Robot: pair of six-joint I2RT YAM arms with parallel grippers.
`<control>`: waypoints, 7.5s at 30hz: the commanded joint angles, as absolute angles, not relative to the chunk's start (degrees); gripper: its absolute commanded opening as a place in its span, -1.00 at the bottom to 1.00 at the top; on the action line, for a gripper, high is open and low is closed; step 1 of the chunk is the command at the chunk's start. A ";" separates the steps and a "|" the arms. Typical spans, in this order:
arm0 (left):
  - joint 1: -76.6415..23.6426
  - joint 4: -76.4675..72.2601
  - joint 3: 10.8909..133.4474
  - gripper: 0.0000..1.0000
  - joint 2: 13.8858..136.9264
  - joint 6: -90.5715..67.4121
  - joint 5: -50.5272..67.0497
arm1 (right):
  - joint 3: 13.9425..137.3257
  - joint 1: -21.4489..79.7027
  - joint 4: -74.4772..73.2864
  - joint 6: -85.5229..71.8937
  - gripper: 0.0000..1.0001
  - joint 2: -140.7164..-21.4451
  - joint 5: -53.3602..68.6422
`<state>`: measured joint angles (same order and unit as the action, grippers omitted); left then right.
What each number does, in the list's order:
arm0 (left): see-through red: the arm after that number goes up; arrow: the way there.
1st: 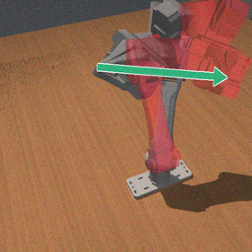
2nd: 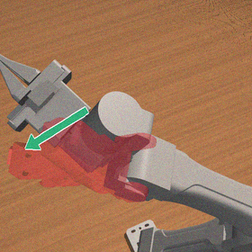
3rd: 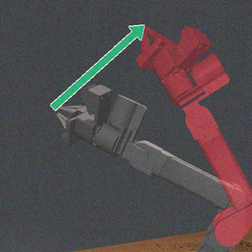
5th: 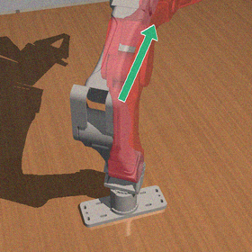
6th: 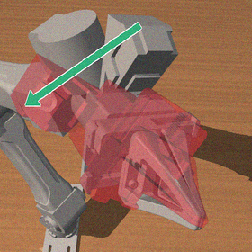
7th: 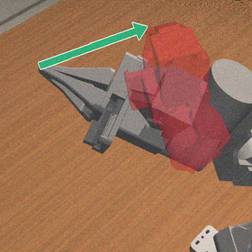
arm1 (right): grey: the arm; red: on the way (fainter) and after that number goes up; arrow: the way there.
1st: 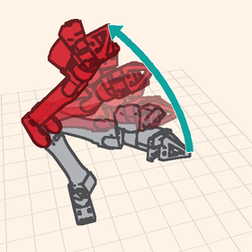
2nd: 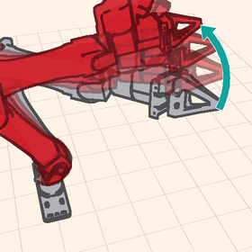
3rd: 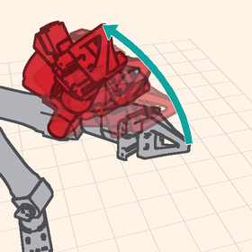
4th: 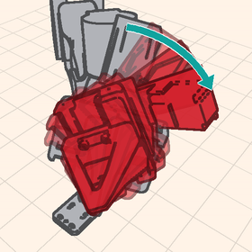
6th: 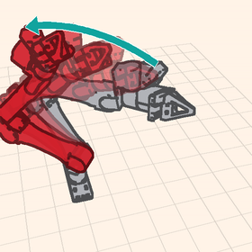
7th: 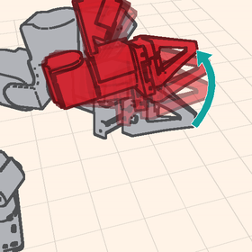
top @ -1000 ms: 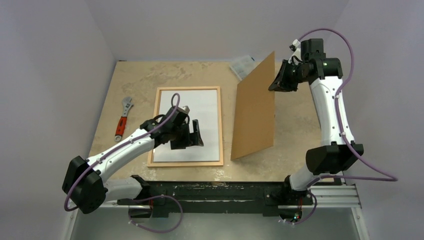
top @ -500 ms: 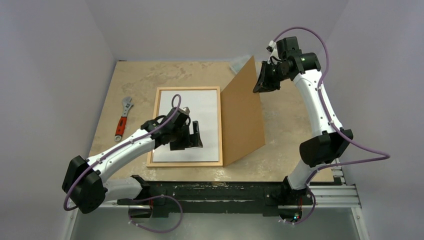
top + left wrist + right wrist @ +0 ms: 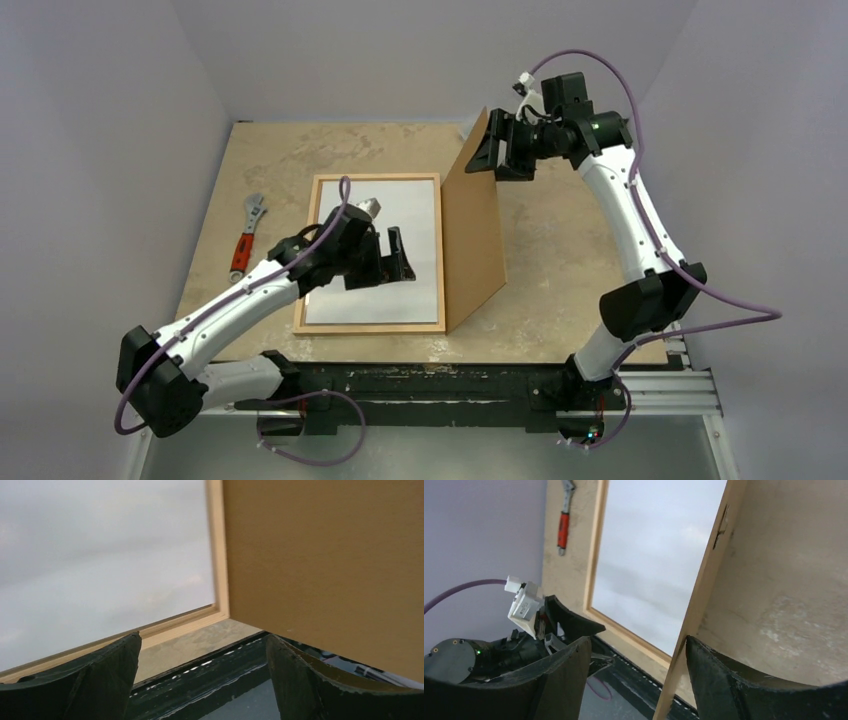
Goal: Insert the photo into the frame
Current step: Turn over the photo frame at the center of the board, then pick up the photo frame item at the center of the board, then move the photo frame to the center of the board.
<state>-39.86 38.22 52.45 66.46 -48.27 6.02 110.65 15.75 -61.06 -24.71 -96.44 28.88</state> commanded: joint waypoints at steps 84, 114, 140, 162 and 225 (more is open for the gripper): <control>-27.31 6.82 41.57 0.56 81.77 -55.38 12.26 | 64.79 -2.37 -16.30 -27.56 0.30 -114.27 36.50; -27.33 23.32 45.20 0.45 80.63 -45.88 4.33 | 42.40 10.04 -3.59 -32.97 0.18 -99.40 49.68; -26.37 30.95 46.69 0.83 77.32 -43.08 0.70 | 45.98 6.79 -1.57 -28.99 0.30 -107.82 48.70; -26.35 23.56 44.58 0.73 81.71 -44.21 7.46 | 42.41 8.70 12.65 -40.64 -0.62 -103.98 63.02; -53.94 19.83 79.00 -0.37 113.58 -51.03 14.72 | 94.15 7.12 -53.73 -22.78 -1.00 -60.26 -6.32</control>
